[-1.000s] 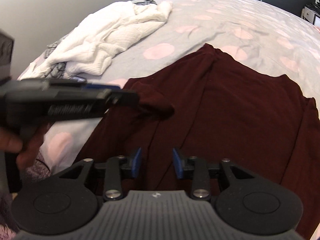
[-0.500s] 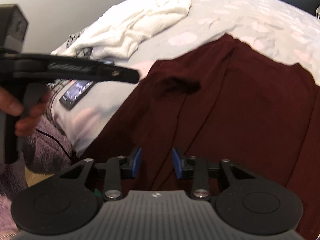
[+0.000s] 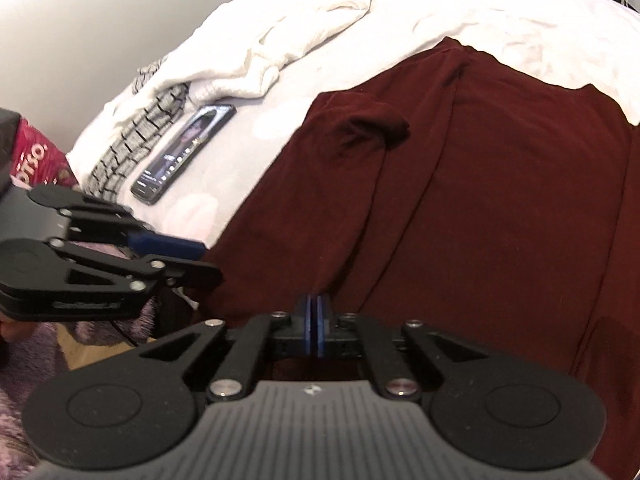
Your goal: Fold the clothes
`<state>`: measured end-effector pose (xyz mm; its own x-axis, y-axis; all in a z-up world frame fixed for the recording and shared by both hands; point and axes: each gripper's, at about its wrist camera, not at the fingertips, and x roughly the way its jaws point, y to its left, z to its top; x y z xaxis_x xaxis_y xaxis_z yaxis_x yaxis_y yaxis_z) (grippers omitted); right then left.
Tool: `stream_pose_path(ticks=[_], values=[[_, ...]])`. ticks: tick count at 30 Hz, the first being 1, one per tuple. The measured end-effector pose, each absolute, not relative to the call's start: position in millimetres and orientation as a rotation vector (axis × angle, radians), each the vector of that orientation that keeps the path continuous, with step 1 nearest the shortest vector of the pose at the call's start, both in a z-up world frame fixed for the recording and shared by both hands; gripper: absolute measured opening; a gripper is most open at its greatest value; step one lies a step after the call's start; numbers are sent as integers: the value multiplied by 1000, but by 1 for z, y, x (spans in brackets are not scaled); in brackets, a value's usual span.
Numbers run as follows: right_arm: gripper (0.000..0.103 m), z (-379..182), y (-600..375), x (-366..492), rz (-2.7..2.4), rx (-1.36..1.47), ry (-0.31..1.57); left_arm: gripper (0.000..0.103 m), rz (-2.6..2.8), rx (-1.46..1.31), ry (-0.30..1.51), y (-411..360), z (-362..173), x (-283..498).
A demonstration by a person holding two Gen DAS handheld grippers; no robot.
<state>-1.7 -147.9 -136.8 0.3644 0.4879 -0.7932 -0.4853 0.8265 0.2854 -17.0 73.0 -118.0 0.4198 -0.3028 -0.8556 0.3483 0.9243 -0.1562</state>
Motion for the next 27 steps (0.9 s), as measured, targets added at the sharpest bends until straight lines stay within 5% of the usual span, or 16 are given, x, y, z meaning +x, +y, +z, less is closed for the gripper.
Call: stream_pose_path(ticks=[19, 21, 23, 27], values=[[4, -143, -158, -32, 613, 62, 1163, 2, -438, 49, 1151, 84, -107, -40], [9, -145, -158, -31, 625, 75, 1169, 6, -439, 31, 1125, 86, -104, -40], [17, -145, -160, -32, 627, 90, 1155, 22, -445, 17, 1101, 86, -104, -39], [25, -144, -160, -30, 630, 97, 1108, 24, -469, 7, 1090, 82, -108, -35]])
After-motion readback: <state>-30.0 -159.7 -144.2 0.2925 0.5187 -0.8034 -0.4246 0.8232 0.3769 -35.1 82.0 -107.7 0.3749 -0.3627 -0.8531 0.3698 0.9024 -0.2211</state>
